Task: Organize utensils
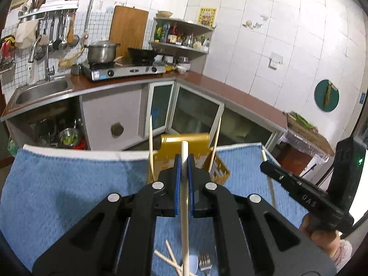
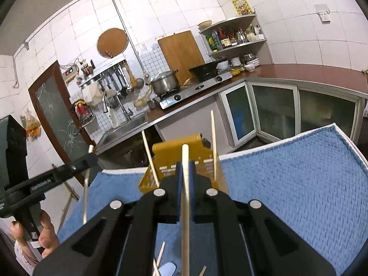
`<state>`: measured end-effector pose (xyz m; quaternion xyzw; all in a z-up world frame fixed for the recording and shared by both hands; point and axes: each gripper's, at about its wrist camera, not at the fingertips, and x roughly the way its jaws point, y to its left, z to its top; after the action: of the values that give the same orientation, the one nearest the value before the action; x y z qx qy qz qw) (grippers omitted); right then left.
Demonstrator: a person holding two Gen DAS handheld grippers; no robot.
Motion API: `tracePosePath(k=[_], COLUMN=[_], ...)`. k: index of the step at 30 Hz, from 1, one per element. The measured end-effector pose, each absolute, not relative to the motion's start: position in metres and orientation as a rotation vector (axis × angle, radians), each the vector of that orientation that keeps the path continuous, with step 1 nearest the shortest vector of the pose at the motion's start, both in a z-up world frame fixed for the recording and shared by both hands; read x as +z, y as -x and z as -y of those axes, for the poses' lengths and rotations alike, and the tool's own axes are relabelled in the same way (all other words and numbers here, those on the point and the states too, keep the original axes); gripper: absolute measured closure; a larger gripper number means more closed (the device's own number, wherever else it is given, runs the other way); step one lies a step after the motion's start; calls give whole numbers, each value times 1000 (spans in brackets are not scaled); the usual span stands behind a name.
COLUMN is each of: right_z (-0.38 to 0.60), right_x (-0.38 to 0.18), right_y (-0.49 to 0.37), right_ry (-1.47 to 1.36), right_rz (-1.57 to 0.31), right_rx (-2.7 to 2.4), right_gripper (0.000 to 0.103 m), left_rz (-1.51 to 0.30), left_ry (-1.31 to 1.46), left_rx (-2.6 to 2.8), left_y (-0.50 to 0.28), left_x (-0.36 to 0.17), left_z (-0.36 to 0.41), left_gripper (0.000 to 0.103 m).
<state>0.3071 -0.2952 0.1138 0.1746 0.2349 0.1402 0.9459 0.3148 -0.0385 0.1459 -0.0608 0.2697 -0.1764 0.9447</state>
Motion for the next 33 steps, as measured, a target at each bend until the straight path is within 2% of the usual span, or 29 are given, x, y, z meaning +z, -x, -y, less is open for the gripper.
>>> tracePosePath(k=[9,15,23,30,33], right_z=[292,288,285,281,278], right_x=[144,172,179,170,160], right_y=[-337,-352,-367,-376,-376], right_ry=[-308,-287,-332,-342,-325], right_rz=[-420,-215,58,196,229], right_rx=[256,271,231,143,109], right_gripper=[97,97,97,97,97], left_rz=[-437,-326,-137,4,-12], left_ry=[110,115,130,170,180], left_rx=[-348,-348,-291,-212,-203], left_y=[-342,-357,-373,-399,-412], left_x=[177,196,208,191,174], left_z=[52,58,64,67,69], left_gripper=[99,99,99,99,99])
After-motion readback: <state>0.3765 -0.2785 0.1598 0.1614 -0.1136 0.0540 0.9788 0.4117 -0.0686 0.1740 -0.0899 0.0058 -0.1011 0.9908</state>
